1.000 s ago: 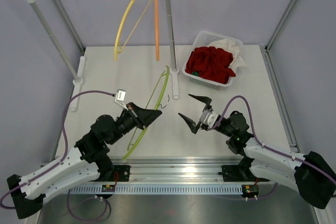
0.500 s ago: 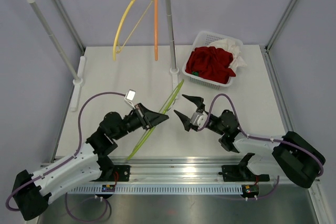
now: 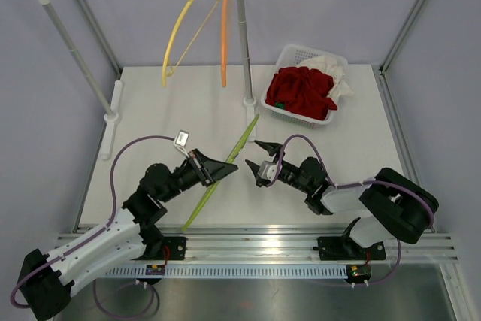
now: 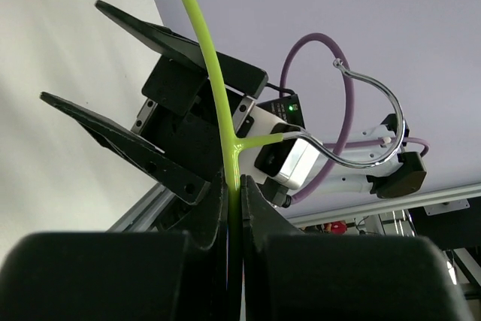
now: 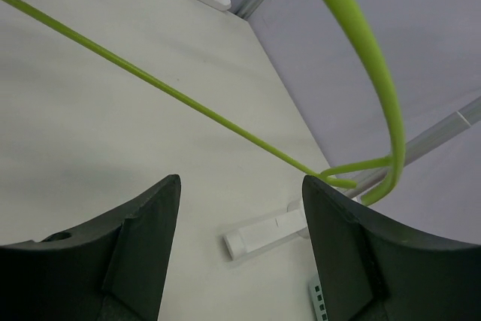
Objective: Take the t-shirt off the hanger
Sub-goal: Pass the hanger from the left arm to the right
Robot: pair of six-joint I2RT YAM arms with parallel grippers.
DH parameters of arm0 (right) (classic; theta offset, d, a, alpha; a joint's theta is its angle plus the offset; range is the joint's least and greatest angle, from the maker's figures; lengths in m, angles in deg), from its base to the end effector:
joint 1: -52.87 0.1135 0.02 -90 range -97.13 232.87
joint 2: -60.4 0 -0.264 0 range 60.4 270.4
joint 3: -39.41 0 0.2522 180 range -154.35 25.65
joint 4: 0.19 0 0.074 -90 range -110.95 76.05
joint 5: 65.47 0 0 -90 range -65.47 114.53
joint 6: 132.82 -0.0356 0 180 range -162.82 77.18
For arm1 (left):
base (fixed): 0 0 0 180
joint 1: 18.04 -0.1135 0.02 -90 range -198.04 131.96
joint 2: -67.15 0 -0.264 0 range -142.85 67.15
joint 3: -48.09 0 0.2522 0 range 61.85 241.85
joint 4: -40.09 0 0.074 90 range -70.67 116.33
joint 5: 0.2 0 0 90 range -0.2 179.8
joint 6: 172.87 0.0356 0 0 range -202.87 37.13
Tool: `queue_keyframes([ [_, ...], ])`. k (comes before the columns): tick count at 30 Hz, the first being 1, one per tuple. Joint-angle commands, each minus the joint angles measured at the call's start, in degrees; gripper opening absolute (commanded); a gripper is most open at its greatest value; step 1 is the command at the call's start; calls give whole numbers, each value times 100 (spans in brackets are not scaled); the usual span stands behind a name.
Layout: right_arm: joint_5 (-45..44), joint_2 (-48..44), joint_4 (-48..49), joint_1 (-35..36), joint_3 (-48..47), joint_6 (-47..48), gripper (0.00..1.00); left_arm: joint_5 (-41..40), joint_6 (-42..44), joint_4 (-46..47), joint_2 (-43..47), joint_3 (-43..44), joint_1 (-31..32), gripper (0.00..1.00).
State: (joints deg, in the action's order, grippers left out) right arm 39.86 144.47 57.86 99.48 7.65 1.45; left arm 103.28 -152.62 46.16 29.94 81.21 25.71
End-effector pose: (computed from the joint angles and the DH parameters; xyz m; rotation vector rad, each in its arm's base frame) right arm 0.1681 0.1916 0.1873 -1.1945 0.8710 0.2298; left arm 0.1170 -0.1235 0.2589 -0.1915 1.8139 -1.6846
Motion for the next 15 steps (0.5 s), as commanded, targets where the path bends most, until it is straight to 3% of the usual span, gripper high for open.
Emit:
queue_keyframes([
  [1,-118,-399,1757,76,-11,91,74,15,-47,381,153,-19,-120,0],
  [8,-136,-857,1144,76,-107,301,74,32,-91,345,171,-20,-191,0],
  [15,-224,-419,1441,76,-467,591,72,261,-187,618,-58,-107,-209,0],
])
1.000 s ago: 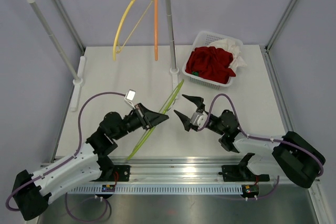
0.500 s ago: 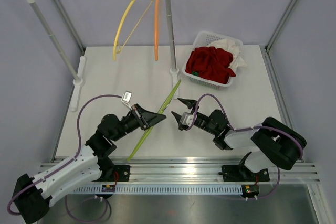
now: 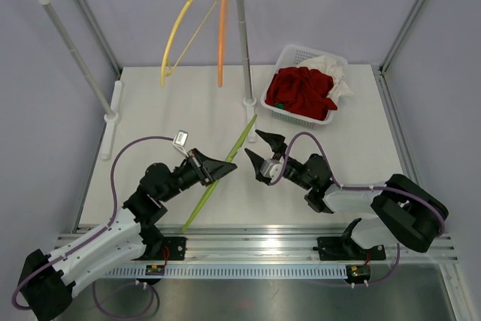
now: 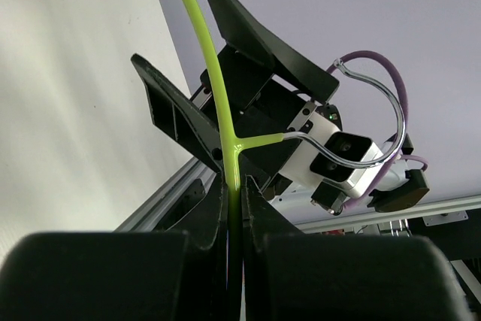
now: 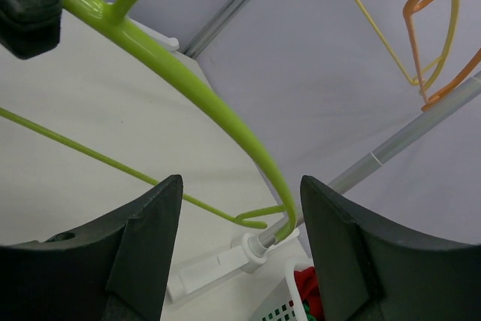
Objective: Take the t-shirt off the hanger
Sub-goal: Pass the hanger from the left arm to the right
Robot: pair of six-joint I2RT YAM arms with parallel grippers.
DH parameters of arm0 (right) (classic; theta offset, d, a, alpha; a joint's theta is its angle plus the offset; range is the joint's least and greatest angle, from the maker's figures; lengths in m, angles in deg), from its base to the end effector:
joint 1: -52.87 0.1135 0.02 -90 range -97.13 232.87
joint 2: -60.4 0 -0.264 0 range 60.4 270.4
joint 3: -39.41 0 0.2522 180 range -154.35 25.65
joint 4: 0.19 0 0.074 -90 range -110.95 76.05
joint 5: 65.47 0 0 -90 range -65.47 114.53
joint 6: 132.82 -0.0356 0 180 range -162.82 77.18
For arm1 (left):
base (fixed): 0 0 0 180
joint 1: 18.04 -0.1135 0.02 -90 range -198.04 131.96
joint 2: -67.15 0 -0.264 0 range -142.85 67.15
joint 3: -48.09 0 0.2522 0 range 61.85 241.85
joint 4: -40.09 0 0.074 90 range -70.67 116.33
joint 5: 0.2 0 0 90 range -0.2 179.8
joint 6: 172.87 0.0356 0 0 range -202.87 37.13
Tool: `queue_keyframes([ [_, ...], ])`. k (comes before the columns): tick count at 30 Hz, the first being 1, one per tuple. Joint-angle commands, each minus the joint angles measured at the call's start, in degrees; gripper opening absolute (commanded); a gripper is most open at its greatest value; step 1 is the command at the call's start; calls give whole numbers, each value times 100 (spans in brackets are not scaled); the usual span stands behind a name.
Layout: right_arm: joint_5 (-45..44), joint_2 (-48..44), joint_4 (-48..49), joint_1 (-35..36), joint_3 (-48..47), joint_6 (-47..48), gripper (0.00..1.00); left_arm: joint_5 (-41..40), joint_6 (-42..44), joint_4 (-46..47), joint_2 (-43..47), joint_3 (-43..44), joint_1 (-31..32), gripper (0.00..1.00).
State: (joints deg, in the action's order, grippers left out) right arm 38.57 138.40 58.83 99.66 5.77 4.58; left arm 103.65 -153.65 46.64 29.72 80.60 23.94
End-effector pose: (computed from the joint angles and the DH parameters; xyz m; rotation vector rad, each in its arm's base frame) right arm 0.1652 0.1884 0.2229 -1.0999 0.7375 0.1520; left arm 0.1208 -0.1201 0.2554 -0.2317 1.8142 -1.6769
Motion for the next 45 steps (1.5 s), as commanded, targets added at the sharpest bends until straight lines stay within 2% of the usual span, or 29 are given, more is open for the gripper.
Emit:
queue_keyframes([
  [1,-77,242,1362,59,-358,288,71,267,-102,613,-36,-55,-40,0],
  [11,-130,804,1354,59,-930,367,62,391,-120,684,131,-187,-67,0],
  [15,-183,989,1397,59,-1079,402,51,487,-137,789,34,-195,-67,0],
  [19,-156,1121,1599,59,-1123,358,30,619,-207,1052,-141,-222,-76,0],
  [20,-148,1130,1626,59,-1115,341,22,654,-234,1106,-177,-239,-76,0],
  [22,-130,1130,1644,68,-1106,323,16,725,-287,1246,-265,-248,-93,0],
  [23,-121,1104,1644,59,-1106,314,8,742,-304,1282,-291,-257,-93,0],
  [25,-78,1077,1635,59,-1071,288,0,786,-340,1370,-326,-283,-111,0],
  [31,142,726,996,59,-1036,262,0,786,-313,1387,-318,-310,-146,1],
  [34,213,428,469,59,-1071,217,0,795,-269,1379,-326,-292,-163,7],
  [37,248,181,142,59,-1062,182,0,777,-173,1387,-361,-283,-172,18],
  [38,257,76,80,59,-1071,182,0,769,-138,1387,-396,-257,-172,23],
  [39,266,32,18,59,-1053,182,0,777,-68,1361,-414,-240,-181,35],
  [40,274,-21,-156,59,-1062,182,0,795,-41,1344,-432,-231,-181,42],
  [42,301,-196,-368,59,-1071,182,0,848,125,1309,-528,-143,-181,53],
  [45,353,-425,-781,59,-1079,200,0,787,502,1002,-572,15,-181,59],
])
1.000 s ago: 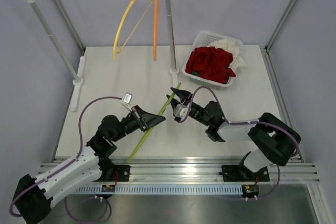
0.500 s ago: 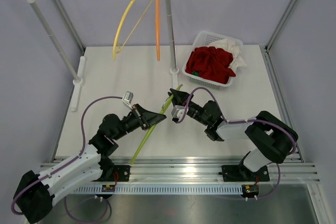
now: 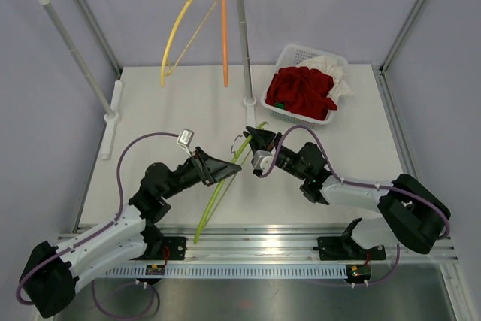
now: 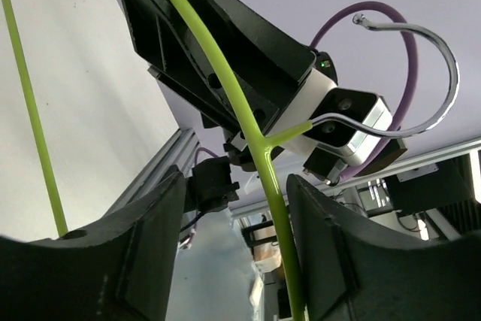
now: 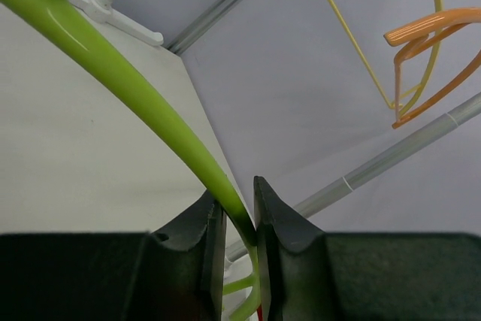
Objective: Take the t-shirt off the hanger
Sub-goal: Pass the hanger from the left arm to the right, then pass the hanger from the right arm to the left
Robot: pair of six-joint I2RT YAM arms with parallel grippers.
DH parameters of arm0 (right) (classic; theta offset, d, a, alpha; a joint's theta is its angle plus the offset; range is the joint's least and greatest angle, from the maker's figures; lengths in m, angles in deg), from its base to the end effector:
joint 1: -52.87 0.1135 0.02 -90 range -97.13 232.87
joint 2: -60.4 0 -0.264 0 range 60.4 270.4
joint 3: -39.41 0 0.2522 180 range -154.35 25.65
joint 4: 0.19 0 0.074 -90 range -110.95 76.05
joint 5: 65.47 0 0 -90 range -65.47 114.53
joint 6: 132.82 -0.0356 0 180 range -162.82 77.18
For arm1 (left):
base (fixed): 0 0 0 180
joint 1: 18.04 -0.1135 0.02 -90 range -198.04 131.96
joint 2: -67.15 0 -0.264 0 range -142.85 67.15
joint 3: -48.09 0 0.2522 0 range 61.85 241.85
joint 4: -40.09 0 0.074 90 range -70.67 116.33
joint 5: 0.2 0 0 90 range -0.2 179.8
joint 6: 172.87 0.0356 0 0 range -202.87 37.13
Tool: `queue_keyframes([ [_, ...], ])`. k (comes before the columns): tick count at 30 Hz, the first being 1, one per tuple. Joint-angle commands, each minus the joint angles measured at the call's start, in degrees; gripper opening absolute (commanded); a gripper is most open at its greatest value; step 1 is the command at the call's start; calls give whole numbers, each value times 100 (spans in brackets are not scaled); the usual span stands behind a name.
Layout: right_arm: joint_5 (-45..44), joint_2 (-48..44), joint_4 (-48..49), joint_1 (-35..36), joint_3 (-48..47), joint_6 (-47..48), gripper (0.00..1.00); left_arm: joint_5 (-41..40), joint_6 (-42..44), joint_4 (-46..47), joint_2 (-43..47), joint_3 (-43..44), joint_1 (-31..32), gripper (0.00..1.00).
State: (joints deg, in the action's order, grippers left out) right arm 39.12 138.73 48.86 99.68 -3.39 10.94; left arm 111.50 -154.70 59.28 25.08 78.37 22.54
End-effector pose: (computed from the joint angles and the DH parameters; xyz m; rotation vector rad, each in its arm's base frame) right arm 0.1832 0.2083 0.2508 -1.1572 0.6813 0.0674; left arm 0.1259 -0.1252 0.2527 -0.1016 1.7519 -1.8046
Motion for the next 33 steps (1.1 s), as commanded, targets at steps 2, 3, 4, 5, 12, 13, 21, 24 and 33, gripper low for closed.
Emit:
queue_keyframes([
  [2,386,-659,-197,57,-164,-419,0,-77,836,-507,-57,343,-41,66],
  [3,413,-730,-355,57,-198,-401,0,-112,1116,-796,-13,413,-41,68],
  [4,474,-800,-696,57,-216,-392,0,-208,1258,-982,101,562,-41,76],
  [5,492,-932,-856,57,-234,-401,0,-296,1399,-1192,189,651,-41,80],
  [12,475,-1170,-1963,74,-513,-436,0,-877,2549,-2256,796,1038,-32,99],
  [13,475,-1153,-2452,83,-611,-445,0,-921,2691,-2371,840,1108,-32,99],
  [21,344,-951,-4029,188,-1262,-428,0,-1395,3834,-3259,1077,1759,-32,99],
  [24,229,-898,-4249,267,-1298,-366,0,-1588,3984,-3496,1148,1872,-32,99],
  [33,-158,-731,-4540,505,-1403,-261,0,-1800,4283,-3770,1262,2093,-32,99],
])
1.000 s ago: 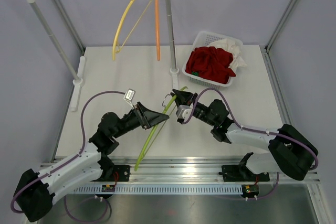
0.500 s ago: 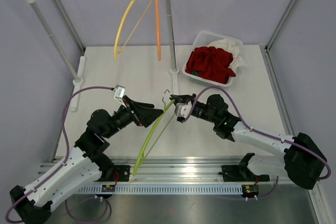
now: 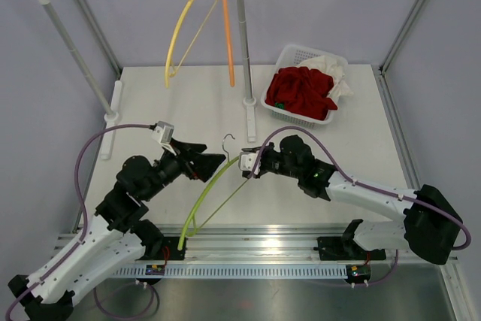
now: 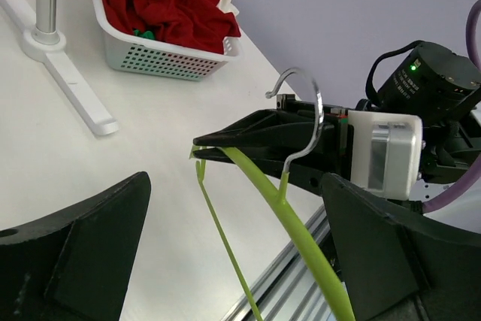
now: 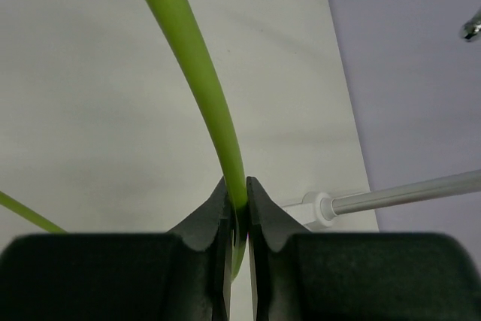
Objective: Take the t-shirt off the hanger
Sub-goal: Pass the hanger from the right arm to the left
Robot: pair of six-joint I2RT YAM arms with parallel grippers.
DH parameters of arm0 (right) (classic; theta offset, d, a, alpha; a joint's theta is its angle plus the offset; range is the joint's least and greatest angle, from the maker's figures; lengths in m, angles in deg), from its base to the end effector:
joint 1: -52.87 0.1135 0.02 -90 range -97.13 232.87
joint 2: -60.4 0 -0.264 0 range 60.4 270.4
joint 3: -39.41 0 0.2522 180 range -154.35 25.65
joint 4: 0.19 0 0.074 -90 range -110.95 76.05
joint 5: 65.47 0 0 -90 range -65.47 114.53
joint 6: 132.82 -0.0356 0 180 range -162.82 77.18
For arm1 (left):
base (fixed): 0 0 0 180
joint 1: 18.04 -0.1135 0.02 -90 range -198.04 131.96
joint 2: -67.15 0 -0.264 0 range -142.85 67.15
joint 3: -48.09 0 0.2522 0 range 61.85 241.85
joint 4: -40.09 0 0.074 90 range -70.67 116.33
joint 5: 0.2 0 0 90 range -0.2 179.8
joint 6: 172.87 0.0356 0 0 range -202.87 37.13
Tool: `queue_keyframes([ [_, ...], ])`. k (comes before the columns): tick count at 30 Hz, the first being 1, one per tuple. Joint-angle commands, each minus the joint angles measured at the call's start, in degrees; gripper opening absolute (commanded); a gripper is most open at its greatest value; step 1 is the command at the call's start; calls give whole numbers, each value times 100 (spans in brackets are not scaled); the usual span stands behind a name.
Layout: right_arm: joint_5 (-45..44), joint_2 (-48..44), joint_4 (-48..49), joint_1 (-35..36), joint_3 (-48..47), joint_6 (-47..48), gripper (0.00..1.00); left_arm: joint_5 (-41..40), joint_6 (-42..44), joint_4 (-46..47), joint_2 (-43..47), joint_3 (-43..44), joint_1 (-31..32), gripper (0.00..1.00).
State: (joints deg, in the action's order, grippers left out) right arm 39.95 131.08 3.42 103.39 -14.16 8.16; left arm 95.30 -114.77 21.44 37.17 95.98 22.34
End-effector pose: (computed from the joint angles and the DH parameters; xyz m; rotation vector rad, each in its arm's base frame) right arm 0.1701 0.2214 0.2631 -1.5103 0.9867 0.2372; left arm 0.1050 -0.0938 0.3216 0.2043 1.6745 -1.0464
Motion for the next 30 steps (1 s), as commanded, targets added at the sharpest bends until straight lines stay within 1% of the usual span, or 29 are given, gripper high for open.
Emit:
queue_keyframes([
  [1,-276,60,-22,159,-343,52,0,-146,307,-21,-16,383,-13,99],
  [5,-705,174,-84,361,-440,201,0,328,378,-276,-482,665,-13,99],
  [8,-952,297,-67,397,-501,263,0,575,317,-180,-641,587,-13,99],
  [15,-1313,359,100,441,-536,421,0,487,272,-215,-676,384,-13,98],
  [18,-1375,316,179,441,-493,491,0,461,263,-250,-554,323,-13,95],
  [23,-1419,193,486,441,-299,562,0,180,237,-346,-413,243,-13,92],
  [24,-1436,184,496,441,-290,579,0,197,237,-329,-360,226,-13,89],
  [26,-1489,201,513,441,-299,580,0,197,237,-329,-325,199,-13,87],
  [30,-1507,210,496,441,-343,606,0,224,316,-364,-368,208,-4,79],
])
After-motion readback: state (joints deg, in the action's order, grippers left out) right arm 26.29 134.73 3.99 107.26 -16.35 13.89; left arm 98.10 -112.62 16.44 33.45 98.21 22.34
